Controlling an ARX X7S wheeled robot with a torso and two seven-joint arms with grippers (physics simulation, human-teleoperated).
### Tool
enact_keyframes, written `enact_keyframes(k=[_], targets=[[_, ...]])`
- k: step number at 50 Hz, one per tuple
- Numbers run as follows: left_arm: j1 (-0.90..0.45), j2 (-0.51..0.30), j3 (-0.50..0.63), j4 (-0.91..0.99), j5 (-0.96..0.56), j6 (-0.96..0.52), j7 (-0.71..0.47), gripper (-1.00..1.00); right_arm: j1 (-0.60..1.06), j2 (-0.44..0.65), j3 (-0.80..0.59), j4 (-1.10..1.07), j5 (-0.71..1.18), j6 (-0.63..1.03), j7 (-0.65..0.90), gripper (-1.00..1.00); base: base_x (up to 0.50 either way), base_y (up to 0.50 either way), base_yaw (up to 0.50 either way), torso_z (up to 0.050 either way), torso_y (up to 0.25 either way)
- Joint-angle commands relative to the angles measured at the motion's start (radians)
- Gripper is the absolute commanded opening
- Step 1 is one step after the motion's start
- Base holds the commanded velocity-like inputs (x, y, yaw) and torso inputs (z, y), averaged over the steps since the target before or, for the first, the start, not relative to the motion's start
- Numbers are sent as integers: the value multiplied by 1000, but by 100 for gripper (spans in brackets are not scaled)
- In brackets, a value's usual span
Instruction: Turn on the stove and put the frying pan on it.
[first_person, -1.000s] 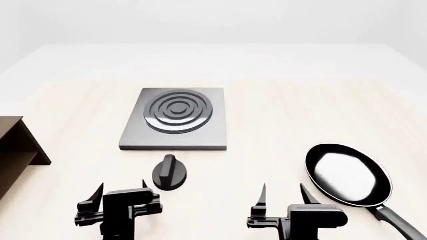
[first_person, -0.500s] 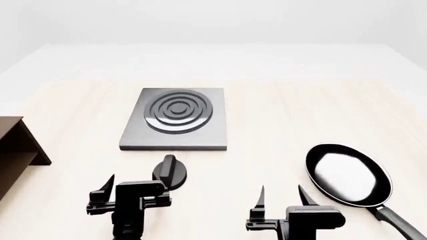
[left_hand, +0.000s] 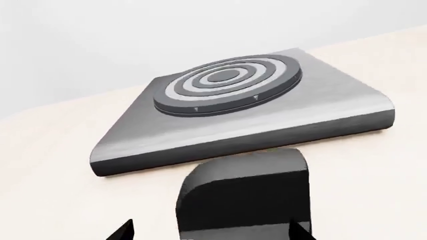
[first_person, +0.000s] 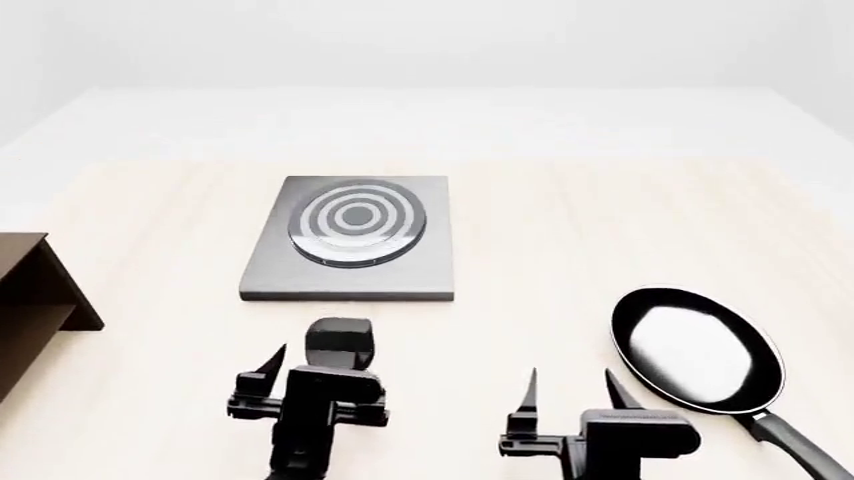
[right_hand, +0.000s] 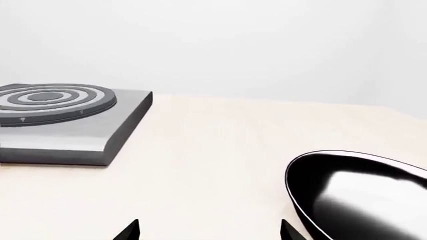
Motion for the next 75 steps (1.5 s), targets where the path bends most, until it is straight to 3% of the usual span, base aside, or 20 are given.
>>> enact_keyframes(k=[1,8,14,24,36,40,42,44,49,52,62,75], targets=[[45,12,53,119,-9,-29,92,100,10,-13,39,7,6,-2,-14,100,0,0,0,0,0],[159,-52,37,452,-68,-158,112,100,14,-8,37,9,25,14,-22,100,0,0,0,0,0],[207,-91,-19,573,-89,-179,77,100,20,15,16,-41,31,92,-40,100,0,0,0,0,0],[241,-121,-74,583,-108,-152,54,100,34,108,-6,-284,-19,328,-27,100,0,0,0,0,0],[255,-130,-91,539,-132,-108,58,100,144,282,-88,-568,-6,731,-172,100,0,0,0,0,0],[259,-133,-96,528,-142,-91,64,100,241,348,-93,-648,9,934,-230,100,0,0,0,0,0],[261,-137,-99,535,-148,-92,64,100,252,376,-97,-682,11,947,-251,100,0,0,0,0,0],[270,-142,-104,548,-147,-85,60,100,293,421,-117,-762,32,1077,-295,100,0,0,0,0,0],[280,-147,-104,561,-127,-76,42,100,351,542,-199,-887,-14,1126,-340,100,0,0,0,0,0],[280,-148,-108,563,-130,-77,37,100,404,589,-247,-927,-29,1237,-368,100,0,0,0,0,0],[271,-151,-98,557,-127,-83,35,100,577,674,-321,-855,27,1562,-515,100,0,0,0,0,0],[266,-153,-90,549,-125,-80,30,100,634,870,-527,-759,15,1565,-609,100,0,0,0,0,0]])
